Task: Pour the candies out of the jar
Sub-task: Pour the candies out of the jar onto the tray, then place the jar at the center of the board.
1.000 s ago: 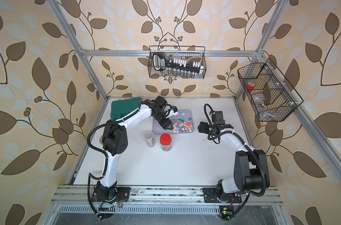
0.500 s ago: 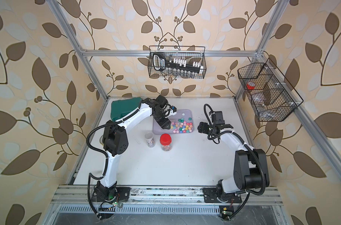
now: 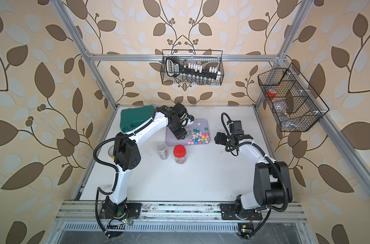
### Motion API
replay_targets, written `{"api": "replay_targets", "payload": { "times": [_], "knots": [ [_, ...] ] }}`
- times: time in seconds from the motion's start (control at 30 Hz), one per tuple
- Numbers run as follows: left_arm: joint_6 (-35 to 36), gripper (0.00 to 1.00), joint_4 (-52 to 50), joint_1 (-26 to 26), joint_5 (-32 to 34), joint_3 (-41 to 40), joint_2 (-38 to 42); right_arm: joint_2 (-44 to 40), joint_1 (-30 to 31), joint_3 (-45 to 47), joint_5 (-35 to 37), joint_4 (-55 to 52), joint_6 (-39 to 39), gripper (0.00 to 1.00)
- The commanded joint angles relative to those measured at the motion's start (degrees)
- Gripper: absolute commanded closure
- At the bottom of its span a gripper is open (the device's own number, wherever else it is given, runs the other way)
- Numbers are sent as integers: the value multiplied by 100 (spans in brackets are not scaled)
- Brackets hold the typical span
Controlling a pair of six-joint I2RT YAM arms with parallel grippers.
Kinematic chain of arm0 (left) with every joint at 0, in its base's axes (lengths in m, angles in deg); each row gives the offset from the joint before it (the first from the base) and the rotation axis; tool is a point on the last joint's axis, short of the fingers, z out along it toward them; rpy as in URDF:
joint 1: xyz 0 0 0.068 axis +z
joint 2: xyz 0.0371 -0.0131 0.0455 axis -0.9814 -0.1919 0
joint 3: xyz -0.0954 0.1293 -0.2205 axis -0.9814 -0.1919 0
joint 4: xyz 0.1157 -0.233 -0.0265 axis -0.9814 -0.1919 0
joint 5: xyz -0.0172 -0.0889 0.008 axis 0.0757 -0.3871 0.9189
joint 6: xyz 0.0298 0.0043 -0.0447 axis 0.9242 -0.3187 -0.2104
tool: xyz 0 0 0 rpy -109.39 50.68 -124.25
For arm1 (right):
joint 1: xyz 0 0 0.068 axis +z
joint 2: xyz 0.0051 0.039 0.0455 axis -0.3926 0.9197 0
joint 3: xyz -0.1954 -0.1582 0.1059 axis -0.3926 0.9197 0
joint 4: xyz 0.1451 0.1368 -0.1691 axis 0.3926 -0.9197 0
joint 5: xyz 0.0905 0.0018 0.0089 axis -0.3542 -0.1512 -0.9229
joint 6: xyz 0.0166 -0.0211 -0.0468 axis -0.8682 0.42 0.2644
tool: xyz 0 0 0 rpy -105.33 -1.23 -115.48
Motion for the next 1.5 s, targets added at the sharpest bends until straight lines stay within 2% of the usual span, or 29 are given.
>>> {"api": "replay_targets", "payload": {
  "times": [0.0, 0.33, 0.57, 0.73, 0.9, 1.03, 1.3, 1.47],
  "knots": [
    [85, 40, -206, -136, 340, 241, 288, 26, -27, 50, -17, -62, 66, 16],
    [127, 40, -254, -384, 1200, 286, 418, -24, -27, 49, -74, -101, 59, 16],
    [-83, 40, 124, -377, 874, 6, 967, -158, -31, 7, -183, -185, 55, 16],
    [-213, 39, 563, -364, 626, -498, 1536, -398, -35, -180, -724, -207, 120, 18],
    [-261, 39, 496, -313, 650, -570, 1823, -758, -26, -495, -1096, -357, -47, 18],
    [-409, 39, 779, -163, 90, -877, 2277, -1006, -18, -880, -1511, -487, -96, 19],
    [-775, 39, 1766, 626, -2153, -1945, 3286, -1164, -5, -1941, -2636, -873, 87, 20],
    [-389, 38, 2444, 731, -2705, -2927, 4071, -1361, 9, -2423, -3216, -739, -60, 21]
  ]
}}
